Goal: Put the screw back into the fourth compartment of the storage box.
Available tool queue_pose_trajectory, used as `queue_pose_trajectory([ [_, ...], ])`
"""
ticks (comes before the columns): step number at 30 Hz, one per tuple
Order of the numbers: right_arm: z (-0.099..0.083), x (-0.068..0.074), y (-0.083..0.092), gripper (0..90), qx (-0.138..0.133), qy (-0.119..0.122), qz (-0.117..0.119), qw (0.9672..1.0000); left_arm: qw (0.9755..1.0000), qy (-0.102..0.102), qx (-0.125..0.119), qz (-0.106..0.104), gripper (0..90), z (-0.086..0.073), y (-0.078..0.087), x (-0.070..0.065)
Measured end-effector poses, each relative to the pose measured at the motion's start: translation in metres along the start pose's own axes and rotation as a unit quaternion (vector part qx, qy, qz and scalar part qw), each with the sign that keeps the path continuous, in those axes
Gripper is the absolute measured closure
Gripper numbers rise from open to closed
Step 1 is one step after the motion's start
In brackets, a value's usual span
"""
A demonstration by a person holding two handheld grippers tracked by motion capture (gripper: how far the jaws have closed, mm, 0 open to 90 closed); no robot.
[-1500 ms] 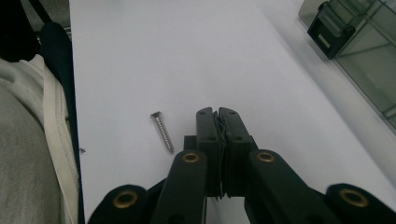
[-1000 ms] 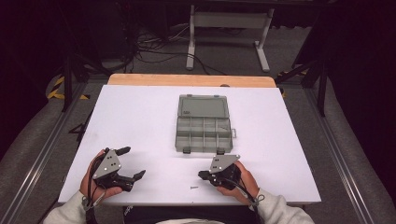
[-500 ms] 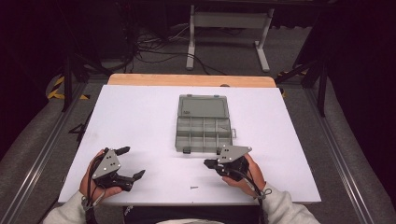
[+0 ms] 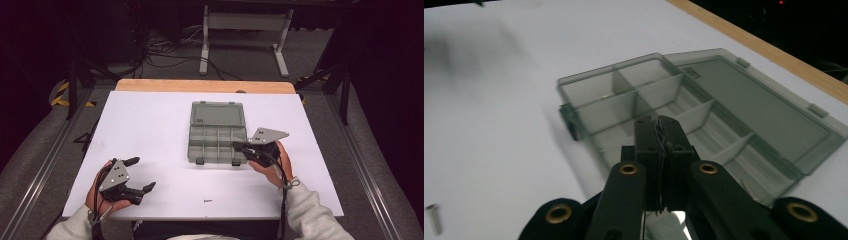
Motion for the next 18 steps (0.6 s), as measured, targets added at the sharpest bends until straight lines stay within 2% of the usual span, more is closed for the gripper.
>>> queue_pose_trajectory([
  [5, -0.003, -0.031, -0.007, 88.9, 0.001, -0.029, -0.023, 0.9993, 1.0, -0.001, 0.0, 0.0, 6.6, 0.0, -0.001, 0.0],
  [7, -0.004, -0.039, -0.01, 88.9, 0.002, -0.04, -0.023, 0.9989, 1.0, 0.0, 0.001, 0.001, 6.6, 0.0, -0.001, 0.0],
  [12, -0.005, -0.049, -0.017, 88.9, 0.006, -0.046, -0.032, 0.9984, 1.0, 0.0, 0.003, -0.001, 6.6, -0.001, -0.001, 0.0],
  [18, -0.014, -0.061, -0.03, 88.9, 0.025, -0.056, -0.04, 0.9973, 1.0, 0.003, 0.001, -0.001, 6.6, -0.001, -0.001, 0.0],
])
Point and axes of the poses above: each handheld gripper's, and its own axes: y roughly backward along the jaws, z roughly out of its top, x roughly to its left, the point moved 10 cm from there along -y, roughly forward along the jaws, and after that the axes turned 3 degrees about -x, right-handed, at the moved point
